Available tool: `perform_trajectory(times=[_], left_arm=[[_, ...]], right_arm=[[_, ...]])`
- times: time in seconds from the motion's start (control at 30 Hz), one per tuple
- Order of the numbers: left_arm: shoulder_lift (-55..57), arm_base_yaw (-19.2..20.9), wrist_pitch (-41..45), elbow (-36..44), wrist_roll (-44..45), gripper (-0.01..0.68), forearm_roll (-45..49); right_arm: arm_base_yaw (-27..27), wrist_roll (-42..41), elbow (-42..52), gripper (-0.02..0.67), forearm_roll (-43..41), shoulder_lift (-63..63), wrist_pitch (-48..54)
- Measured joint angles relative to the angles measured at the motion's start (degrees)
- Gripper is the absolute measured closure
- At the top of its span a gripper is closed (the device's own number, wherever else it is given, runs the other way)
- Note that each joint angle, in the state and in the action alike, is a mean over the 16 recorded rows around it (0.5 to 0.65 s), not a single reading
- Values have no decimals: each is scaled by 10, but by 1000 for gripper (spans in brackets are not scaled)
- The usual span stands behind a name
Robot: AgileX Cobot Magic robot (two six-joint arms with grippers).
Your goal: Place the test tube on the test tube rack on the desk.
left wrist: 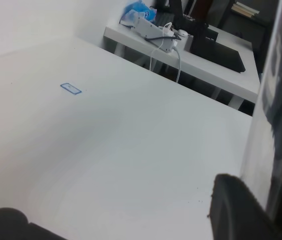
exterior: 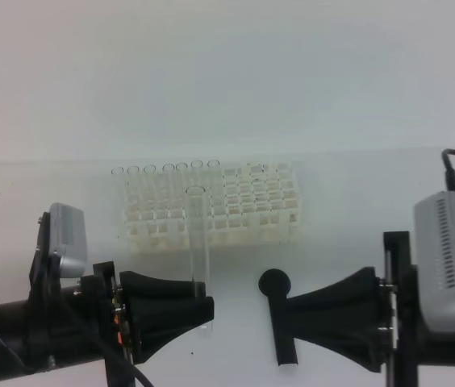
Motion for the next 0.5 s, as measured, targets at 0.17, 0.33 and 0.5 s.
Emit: perform_trajectory(times=[0.17,0.33,0.5], left_arm=[[0,0,0,0,0,673,-1],[0,0,0,0,0,673,-1],[0,0,0,0,0,673,-2]], right_arm=[[35,-3,-35,566,7,38,-47],[48,4,-70,462,12,64,-72],[49,21,-108,344,13,89,-79]])
